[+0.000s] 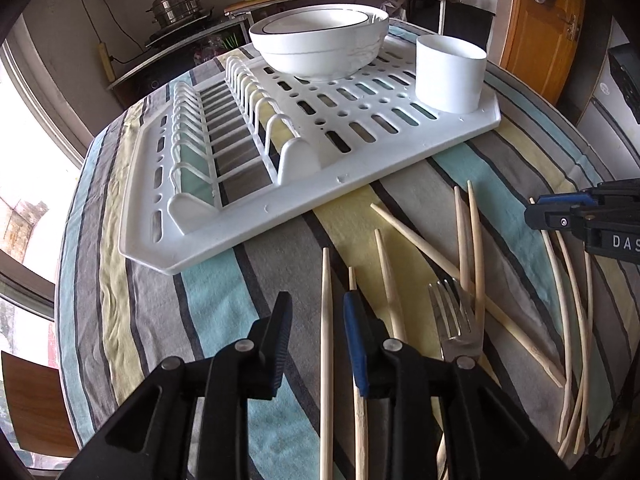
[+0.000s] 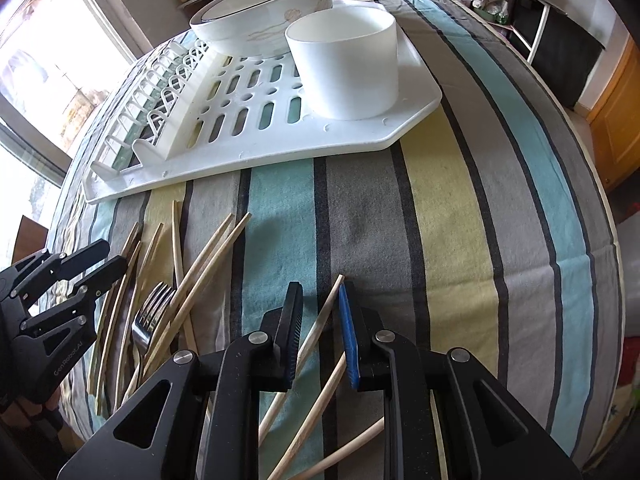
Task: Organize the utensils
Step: 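Close the left tool on a chopstick while the right tool closes on one, then lift the left tool's chopstick toward the white cup while the right tool carries its own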
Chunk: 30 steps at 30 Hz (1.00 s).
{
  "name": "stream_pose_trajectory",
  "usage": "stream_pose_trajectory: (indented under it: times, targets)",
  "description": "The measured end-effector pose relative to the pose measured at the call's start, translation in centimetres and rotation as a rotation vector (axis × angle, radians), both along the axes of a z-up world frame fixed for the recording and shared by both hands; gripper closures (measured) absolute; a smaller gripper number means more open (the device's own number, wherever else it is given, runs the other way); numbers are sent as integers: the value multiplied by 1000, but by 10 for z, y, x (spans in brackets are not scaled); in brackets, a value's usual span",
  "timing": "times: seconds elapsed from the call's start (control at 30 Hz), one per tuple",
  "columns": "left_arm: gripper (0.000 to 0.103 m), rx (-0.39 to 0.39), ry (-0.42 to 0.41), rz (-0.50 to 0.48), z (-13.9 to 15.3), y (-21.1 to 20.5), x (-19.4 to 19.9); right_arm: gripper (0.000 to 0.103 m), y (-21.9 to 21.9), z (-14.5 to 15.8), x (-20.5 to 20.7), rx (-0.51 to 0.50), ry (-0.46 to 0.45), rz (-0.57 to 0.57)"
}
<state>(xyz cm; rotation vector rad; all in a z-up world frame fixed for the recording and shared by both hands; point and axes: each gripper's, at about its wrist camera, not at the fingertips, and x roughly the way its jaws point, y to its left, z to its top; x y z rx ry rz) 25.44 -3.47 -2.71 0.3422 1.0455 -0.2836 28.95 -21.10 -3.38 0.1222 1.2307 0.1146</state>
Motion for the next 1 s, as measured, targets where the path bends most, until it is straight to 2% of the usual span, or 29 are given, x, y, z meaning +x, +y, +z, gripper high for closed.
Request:
stream_pose_trajectory:
  times: [0.17,0.27,0.33,0.4,0.57,0.8,1.0]
  targets:
    - [75,37,-4,-9,-3,-6,6,92,-1,0,3,-12,2,2]
    - [80,45,2,-17,-4,-9,9,94,3,0,4,-29,-1,11]
    - [93,38,13,-31,-4,-13,9,95,5,1,4,-42,-5,21]
    - [97,47,11,-43,-5,-17,7,95,7,0,4,-34,-7,31]
    - [97,29,-3,-41,0,-13,4,96,5,7,1,16,-34,45]
    - [97,-33,-70,-20,33,4,-10,97,-3,45,-10,63,-131,51]
    - [97,-103,-170,16,75,23,-24,98,-6,86,-26,99,-257,66]
